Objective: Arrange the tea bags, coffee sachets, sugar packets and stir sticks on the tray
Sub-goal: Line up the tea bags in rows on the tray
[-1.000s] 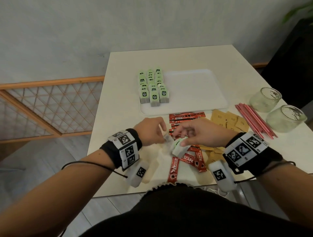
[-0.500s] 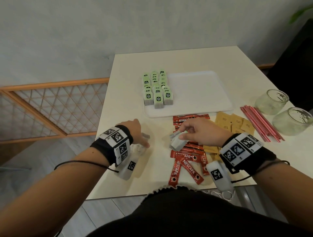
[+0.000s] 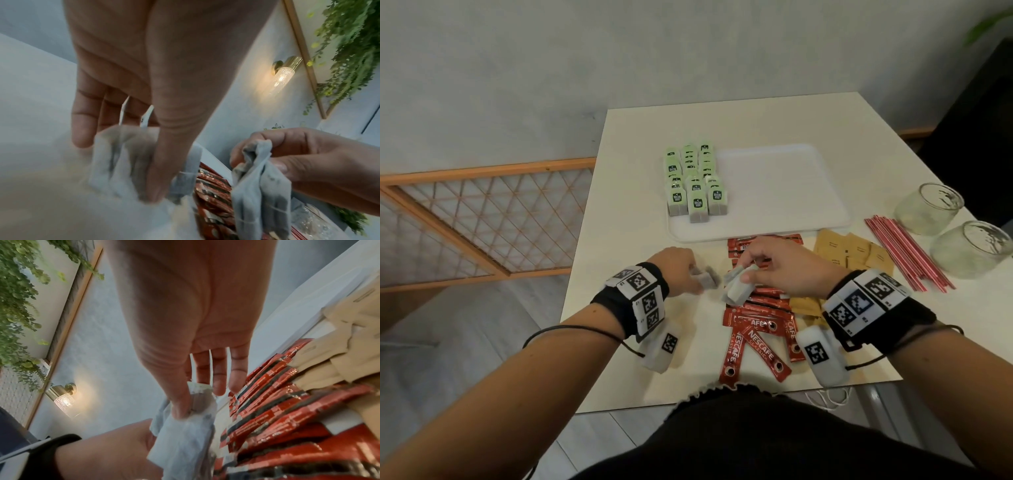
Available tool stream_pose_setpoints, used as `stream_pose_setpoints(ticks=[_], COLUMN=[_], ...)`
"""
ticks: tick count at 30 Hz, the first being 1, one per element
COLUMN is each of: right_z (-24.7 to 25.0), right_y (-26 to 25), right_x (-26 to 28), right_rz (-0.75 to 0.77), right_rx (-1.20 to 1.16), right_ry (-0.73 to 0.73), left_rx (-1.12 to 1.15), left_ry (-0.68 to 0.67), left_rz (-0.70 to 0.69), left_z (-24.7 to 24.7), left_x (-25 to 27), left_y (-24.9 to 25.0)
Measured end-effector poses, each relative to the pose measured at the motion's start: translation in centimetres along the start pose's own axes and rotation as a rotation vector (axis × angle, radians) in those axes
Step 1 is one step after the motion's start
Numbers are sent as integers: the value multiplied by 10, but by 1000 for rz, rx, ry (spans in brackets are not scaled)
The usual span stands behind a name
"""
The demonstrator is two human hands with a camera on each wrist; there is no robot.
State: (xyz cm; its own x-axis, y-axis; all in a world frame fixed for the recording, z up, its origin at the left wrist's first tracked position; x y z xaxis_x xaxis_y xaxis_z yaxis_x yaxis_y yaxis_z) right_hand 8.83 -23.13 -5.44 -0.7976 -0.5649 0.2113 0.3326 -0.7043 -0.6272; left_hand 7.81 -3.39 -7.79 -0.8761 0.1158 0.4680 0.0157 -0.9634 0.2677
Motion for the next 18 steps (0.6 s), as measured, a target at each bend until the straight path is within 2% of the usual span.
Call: stream_pose_setpoints(ticks=[7, 9, 11, 14, 18], right_z=[4, 4, 6, 10, 18], right_y=[7, 13, 18, 18, 16], right_x=[-7, -10, -13, -16, -23], right_rz=[8, -7, -16, -8, 11], right_rx=[-127, -206, -336, -495, -565], right_ry=[-28, -17, 19, 79, 108], left_rx=[231, 368, 578, 776, 1201], left_ry=[154, 184, 175, 186, 30], left_rz=[-224, -271, -260, -206, -82], left_z=[14, 19, 20, 17, 9], left_x=[-9, -11, -14, -19, -24], left_y=[24, 29, 30, 32, 40])
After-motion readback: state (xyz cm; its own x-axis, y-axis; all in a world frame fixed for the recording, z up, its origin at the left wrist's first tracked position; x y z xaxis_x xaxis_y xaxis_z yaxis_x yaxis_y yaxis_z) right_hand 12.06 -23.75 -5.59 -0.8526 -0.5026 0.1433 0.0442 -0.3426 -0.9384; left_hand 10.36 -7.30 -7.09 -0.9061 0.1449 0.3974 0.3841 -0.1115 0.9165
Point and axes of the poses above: each hand's wrist, its own x-axis away from the middle knuckle, its own z-axis out of the back of the hand, y = z × x, the point moved 4 cm from there along -x, towards the middle knuckle
